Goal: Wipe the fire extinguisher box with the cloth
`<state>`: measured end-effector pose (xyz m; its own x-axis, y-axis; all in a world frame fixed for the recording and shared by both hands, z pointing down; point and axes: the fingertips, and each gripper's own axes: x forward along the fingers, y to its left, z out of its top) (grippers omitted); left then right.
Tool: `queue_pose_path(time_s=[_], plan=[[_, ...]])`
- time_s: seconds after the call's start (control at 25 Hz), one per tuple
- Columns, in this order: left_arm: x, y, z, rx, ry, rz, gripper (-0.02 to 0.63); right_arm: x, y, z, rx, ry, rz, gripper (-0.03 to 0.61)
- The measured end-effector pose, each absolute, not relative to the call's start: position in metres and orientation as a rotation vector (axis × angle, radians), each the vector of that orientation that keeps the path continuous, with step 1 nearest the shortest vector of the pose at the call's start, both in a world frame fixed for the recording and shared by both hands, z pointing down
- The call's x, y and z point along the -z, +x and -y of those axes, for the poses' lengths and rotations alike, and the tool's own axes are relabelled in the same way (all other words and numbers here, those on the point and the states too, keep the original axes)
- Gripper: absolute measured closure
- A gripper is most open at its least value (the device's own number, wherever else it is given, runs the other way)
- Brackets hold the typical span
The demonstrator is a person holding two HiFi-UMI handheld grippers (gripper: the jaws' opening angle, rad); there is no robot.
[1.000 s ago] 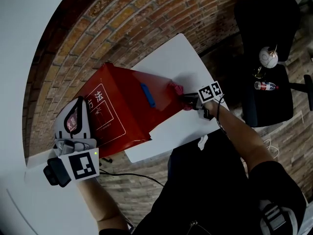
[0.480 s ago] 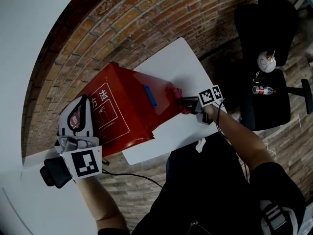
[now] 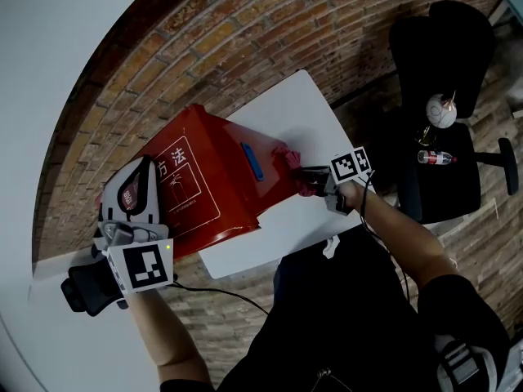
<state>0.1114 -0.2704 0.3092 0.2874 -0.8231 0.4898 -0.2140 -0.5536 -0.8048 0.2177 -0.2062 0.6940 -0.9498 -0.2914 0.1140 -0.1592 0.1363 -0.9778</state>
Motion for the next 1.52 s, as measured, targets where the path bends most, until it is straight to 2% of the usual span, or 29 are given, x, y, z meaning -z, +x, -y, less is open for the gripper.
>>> queue_pose_path(time_s=[1.52], plan=[[-0.309, 0.110, 0.270, 1.248, -1.955, -0.948, 0.589, -0.563, 0.220, 0.201, 1.777, -0.394, -2.269, 0.517]])
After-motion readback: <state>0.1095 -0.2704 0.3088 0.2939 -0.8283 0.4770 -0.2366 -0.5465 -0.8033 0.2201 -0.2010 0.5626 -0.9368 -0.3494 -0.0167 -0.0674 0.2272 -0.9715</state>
